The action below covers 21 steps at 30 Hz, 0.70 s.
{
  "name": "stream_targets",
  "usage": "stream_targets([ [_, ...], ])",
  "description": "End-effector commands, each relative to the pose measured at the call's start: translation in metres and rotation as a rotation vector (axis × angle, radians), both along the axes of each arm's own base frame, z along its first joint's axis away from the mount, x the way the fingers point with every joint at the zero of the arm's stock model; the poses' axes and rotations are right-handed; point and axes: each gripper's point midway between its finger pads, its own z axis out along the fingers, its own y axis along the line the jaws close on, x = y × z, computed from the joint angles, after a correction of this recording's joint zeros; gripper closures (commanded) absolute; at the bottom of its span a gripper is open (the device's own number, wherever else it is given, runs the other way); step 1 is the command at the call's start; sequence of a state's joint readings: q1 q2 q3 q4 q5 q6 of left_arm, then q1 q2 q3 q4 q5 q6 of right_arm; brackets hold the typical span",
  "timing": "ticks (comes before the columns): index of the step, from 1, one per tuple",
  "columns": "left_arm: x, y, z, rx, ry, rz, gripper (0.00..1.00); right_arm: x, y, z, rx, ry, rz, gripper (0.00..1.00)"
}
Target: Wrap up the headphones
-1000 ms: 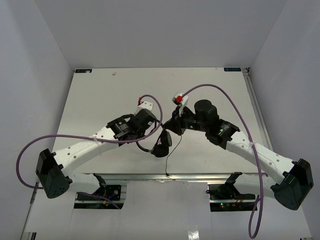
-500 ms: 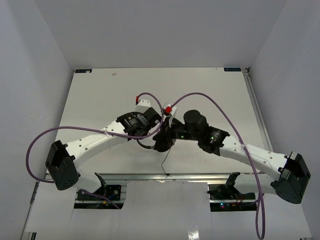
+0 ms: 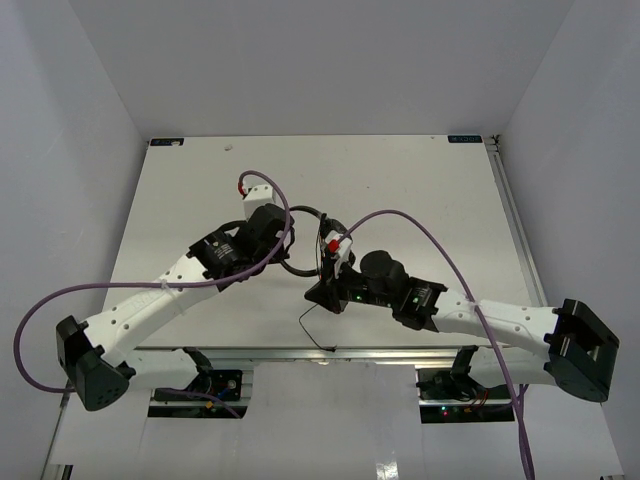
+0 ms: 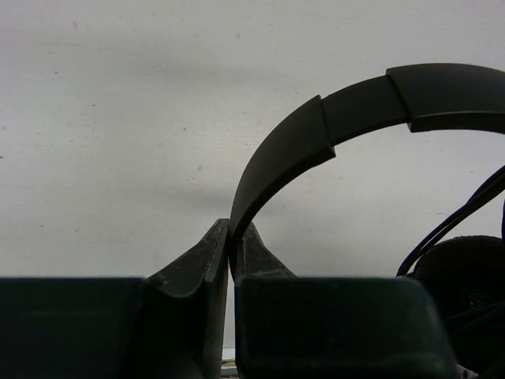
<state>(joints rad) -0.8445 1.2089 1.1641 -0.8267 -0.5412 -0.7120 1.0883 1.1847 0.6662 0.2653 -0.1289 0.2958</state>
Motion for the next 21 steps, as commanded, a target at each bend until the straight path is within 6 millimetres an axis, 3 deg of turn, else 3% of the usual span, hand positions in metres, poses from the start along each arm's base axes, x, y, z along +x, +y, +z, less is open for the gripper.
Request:
stream_targets([
  [1,0.003,-0.012,0.029,-0.163,-0.065,0.007,1.00,0.006,0.007,0.021,0.091,-0.058,-0.058,0.88],
  [11,-0.005,0.001,0.056,-0.232,-0.121,0.038,1.00,0.010,-0.004,0.008,0.079,-0.122,-0.159,0.92],
  [18,-0.008,-0.003,0.061,-0.274,-0.118,0.027,1.00,0.011,-0.001,-0.005,0.083,-0.169,-0.169,0.91],
  [21,-0.009,-0.004,0.061,-0.282,-0.115,0.021,1.00,0.021,-0.002,-0.006,0.091,-0.192,-0.220,0.90],
])
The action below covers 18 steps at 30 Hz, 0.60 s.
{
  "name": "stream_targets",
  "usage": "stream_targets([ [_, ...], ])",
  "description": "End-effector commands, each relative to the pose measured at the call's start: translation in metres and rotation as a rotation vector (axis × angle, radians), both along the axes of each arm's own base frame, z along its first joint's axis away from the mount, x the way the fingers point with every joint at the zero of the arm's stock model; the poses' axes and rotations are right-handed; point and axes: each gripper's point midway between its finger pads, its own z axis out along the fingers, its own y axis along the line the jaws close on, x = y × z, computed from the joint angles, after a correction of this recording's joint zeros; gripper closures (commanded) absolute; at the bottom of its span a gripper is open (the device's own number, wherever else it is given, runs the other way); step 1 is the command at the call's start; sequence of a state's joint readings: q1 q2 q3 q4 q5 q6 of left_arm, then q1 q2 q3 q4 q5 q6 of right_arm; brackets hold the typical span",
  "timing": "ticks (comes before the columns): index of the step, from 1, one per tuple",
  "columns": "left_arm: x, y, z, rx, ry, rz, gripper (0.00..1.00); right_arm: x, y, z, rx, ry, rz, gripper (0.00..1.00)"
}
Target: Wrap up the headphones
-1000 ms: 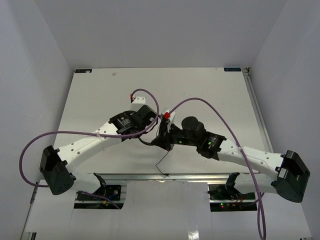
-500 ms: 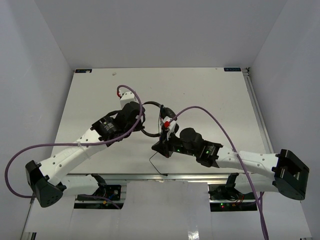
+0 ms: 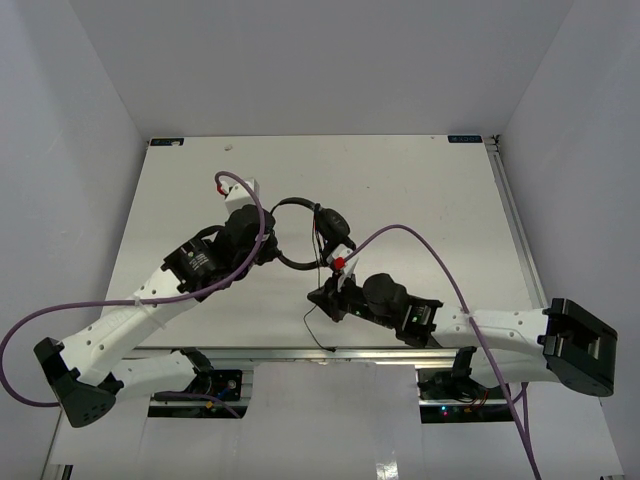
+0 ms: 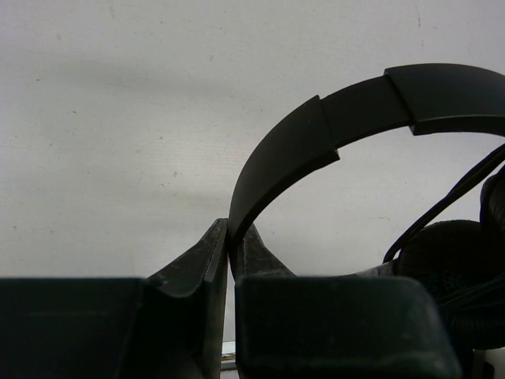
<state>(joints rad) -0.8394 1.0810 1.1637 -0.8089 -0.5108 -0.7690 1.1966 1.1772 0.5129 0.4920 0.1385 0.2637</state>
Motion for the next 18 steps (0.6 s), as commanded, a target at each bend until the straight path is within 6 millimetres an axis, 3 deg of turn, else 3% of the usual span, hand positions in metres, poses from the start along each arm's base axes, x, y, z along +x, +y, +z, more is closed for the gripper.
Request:
stream_targets([
  [1,0.000,-0.008,0.022,-0.118,-0.041,0.004,1.00,0.019,0.002,0.012,0.062,-0.073,-0.098,0.90],
  [9,-0.003,-0.006,0.027,-0.146,-0.049,0.005,1.00,0.042,-0.004,0.000,0.088,-0.085,-0.250,0.86],
  [18,-0.006,-0.001,0.031,-0.154,-0.061,0.012,1.00,0.054,-0.001,-0.019,0.082,-0.076,-0.331,0.85],
])
